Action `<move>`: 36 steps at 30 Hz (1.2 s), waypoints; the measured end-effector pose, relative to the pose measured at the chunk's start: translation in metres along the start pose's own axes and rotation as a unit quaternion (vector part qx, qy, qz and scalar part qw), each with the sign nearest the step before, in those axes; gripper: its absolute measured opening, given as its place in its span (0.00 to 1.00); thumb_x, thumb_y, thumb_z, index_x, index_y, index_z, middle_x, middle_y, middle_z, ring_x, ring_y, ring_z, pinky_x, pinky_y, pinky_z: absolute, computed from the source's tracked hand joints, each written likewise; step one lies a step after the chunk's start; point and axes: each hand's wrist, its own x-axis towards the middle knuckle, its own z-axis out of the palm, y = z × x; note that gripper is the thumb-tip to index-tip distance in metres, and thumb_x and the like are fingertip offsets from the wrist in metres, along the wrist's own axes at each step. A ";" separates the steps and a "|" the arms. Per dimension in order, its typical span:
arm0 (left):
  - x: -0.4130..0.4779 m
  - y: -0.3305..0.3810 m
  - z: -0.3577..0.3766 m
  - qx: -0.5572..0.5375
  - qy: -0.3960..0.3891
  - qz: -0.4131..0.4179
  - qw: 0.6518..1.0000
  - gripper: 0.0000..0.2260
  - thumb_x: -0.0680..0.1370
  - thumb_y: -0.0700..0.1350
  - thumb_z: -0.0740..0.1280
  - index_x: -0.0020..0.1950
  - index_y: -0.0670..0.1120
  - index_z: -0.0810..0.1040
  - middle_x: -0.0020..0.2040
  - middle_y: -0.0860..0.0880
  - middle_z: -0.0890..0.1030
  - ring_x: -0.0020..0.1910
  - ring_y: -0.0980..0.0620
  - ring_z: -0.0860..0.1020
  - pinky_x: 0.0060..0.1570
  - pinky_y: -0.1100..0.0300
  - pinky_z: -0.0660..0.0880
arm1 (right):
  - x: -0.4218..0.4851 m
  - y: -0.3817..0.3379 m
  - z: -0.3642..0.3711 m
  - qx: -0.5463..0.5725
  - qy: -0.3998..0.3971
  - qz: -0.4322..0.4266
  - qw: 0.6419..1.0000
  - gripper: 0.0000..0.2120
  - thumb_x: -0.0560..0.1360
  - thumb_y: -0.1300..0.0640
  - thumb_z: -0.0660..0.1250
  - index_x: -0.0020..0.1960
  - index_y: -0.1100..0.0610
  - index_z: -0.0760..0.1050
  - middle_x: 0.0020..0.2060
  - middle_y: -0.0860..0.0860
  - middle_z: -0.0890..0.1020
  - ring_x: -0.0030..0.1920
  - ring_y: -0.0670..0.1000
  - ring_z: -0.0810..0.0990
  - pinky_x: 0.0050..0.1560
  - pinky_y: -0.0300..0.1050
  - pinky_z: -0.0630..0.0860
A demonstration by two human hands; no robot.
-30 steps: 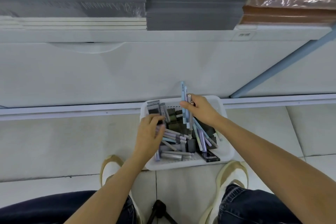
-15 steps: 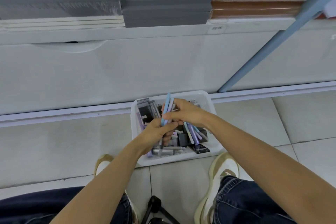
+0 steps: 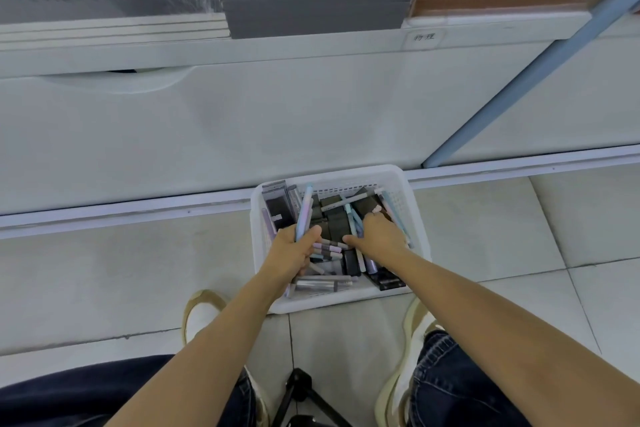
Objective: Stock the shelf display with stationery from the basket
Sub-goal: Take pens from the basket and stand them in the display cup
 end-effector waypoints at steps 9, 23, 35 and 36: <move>0.008 -0.005 -0.003 0.009 0.014 0.005 1.000 0.11 0.81 0.48 0.63 0.47 0.41 0.74 0.29 0.50 0.68 0.25 0.56 0.66 0.26 0.63 0.69 | 0.011 0.012 -0.020 0.259 -0.107 -0.048 0.959 0.13 0.80 0.53 0.63 0.45 0.64 0.72 0.37 0.54 0.74 0.41 0.52 0.74 0.40 0.41 0.70; -0.007 0.023 0.012 -0.064 0.097 0.085 0.990 0.14 0.73 0.50 0.74 0.50 0.41 0.82 0.44 0.40 0.84 0.41 0.44 0.83 0.43 0.51 0.81 | -0.030 -0.033 -0.063 0.394 -0.245 -0.193 0.865 0.07 0.77 0.58 0.68 0.51 0.60 0.82 0.43 0.54 0.83 0.42 0.50 0.81 0.43 0.42 0.79; -0.011 0.037 -0.007 -0.051 0.196 0.153 0.967 0.16 0.79 0.50 0.67 0.33 0.47 0.77 0.25 0.53 0.80 0.25 0.58 0.78 0.31 0.62 0.78 | -0.039 -0.043 -0.084 0.488 -0.174 -0.165 0.839 0.07 0.77 0.61 0.68 0.54 0.63 0.79 0.39 0.52 0.84 0.39 0.48 0.82 0.38 0.36 0.78; -0.014 0.041 -0.006 -0.045 0.182 0.158 0.969 0.16 0.79 0.50 0.67 0.32 0.46 0.76 0.24 0.53 0.79 0.24 0.58 0.76 0.29 0.64 0.76 | -0.041 -0.045 -0.091 0.501 -0.145 -0.168 0.836 0.07 0.77 0.62 0.68 0.53 0.63 0.78 0.38 0.53 0.83 0.37 0.48 0.81 0.36 0.36 0.77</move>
